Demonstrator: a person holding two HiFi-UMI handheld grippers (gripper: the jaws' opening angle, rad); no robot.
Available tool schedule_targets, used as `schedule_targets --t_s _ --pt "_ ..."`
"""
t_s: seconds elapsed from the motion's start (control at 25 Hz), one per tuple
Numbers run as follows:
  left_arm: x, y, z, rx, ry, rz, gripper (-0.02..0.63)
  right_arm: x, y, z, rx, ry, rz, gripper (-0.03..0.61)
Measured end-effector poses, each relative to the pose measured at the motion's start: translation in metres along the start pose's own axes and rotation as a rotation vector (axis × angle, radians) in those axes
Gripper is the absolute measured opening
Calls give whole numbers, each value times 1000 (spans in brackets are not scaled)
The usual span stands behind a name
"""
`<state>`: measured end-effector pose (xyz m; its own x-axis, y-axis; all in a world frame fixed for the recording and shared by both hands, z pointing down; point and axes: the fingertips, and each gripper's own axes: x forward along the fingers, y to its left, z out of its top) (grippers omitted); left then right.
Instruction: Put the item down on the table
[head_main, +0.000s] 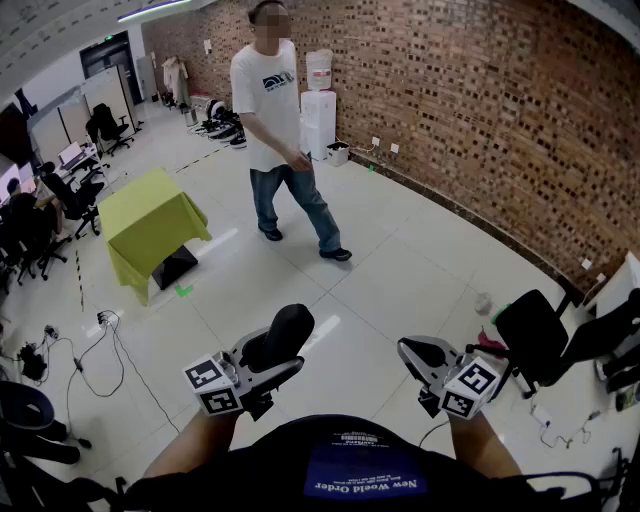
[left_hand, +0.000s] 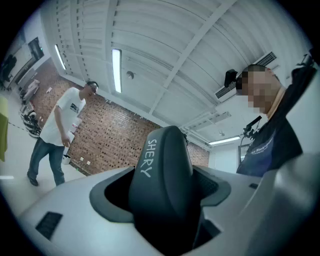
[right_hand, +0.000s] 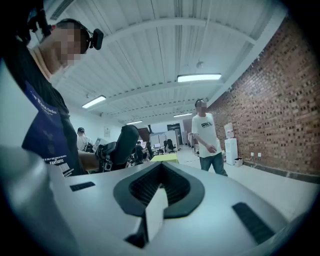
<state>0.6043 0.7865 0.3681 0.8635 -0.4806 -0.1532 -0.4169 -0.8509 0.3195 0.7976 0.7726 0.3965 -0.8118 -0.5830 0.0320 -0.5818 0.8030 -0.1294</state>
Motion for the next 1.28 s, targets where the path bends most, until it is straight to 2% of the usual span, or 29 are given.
schedule_targets --t_s 0.44,0.76,1.04,1.28 --pt "36 -26 -23 -15 -5 3 348 -40 -14 -3 -7 7 21 -12" --pt "54 -21 -34 -37 9 0 348 -41 -27 -8 0 19 37 -12" --pt "58 36 -22 -53 1 -23 348 7 -54 -13 8 38 24 -12" --pt "58 127 21 -52 17 -73 348 95 -88 18 -1 15 -24 -12"
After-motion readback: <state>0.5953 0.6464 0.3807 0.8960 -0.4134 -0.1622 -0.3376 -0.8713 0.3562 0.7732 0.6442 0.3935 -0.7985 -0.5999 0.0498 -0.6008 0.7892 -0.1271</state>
